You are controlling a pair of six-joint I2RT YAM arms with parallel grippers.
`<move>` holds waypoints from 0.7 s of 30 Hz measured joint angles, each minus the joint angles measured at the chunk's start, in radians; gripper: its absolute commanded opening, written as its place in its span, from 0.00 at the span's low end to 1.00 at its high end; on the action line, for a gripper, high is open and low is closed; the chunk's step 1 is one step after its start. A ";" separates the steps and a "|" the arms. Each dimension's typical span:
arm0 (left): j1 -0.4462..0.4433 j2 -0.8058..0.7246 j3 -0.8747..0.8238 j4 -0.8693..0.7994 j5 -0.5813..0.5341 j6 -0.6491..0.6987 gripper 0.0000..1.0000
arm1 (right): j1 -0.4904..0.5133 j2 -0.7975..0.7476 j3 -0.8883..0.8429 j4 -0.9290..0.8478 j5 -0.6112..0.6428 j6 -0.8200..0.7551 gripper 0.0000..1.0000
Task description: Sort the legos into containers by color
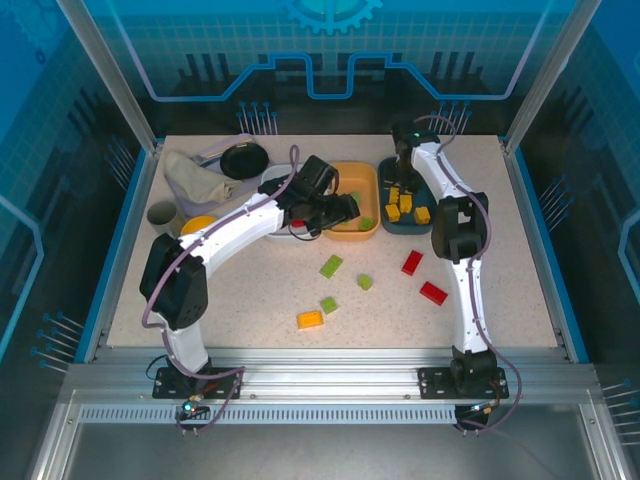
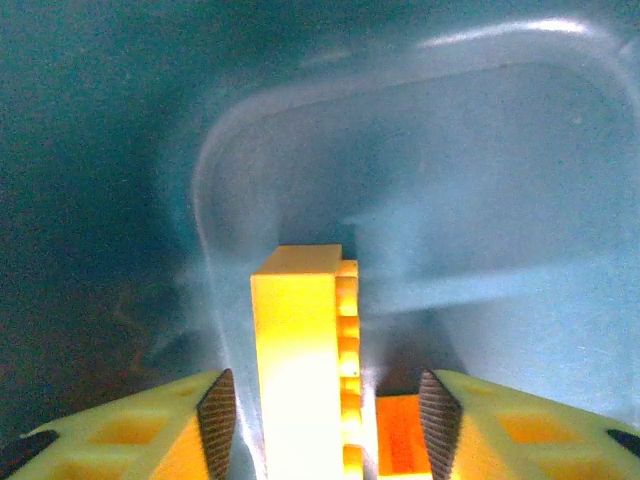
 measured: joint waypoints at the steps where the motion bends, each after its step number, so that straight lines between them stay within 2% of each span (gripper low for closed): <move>1: -0.006 0.007 0.013 -0.007 0.003 0.004 0.73 | 0.000 -0.018 -0.008 0.000 0.003 0.000 0.57; 3: -0.019 0.026 0.046 -0.021 0.014 0.018 0.72 | 0.001 -0.076 -0.044 0.005 0.010 0.002 0.55; 6: -0.043 0.079 0.121 -0.040 0.033 0.048 0.72 | 0.005 -0.248 -0.174 0.031 0.034 0.009 0.55; 14: -0.135 0.313 0.380 -0.116 0.065 0.153 0.74 | 0.017 -0.919 -0.772 0.131 0.089 0.074 0.58; 17: -0.175 0.399 0.475 -0.154 0.062 0.189 0.77 | 0.018 -1.132 -0.987 0.125 0.081 0.099 0.63; 21: -0.227 0.501 0.591 -0.211 0.036 0.223 0.81 | 0.038 -1.347 -1.177 0.078 0.061 0.124 0.67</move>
